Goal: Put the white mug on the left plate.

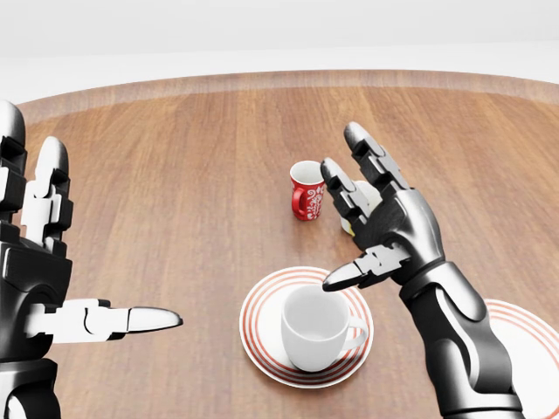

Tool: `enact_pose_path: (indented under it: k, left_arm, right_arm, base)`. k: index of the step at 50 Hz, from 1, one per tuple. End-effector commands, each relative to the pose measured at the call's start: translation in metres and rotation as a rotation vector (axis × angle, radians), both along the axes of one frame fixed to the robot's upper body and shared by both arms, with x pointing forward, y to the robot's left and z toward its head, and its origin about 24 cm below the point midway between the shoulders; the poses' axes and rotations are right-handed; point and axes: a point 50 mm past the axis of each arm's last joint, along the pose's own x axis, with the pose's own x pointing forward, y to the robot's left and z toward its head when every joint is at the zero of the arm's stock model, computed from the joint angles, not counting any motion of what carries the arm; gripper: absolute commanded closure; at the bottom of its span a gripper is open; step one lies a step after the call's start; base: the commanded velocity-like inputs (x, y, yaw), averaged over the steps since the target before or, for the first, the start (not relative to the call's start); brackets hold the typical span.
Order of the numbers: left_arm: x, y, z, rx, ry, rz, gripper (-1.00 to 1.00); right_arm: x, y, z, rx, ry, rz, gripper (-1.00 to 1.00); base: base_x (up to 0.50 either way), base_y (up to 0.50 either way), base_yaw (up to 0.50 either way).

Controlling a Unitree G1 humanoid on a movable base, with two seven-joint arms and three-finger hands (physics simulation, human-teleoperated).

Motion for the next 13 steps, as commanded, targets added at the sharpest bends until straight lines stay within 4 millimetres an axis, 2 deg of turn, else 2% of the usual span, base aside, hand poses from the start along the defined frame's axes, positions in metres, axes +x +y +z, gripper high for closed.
enact_pose_path:
  k: [1,13]
  left_arm:
    - [-0.0003,0.0,0.0008,0.0,-0.004,0.0,-1.0]
    - [-0.0009,0.0003,0.002,0.0,-0.01,0.002,-1.0]
  right_arm:
    - [-0.0075,0.0023,0.0001,0.047,-0.011,0.004,-1.0]
    - [-0.01,-0.0007,0.0063,0.092,-0.033,-0.008,-1.0]
  base:
    - [0.0,0.0,0.0]
    - [0.0,0.0,0.0]
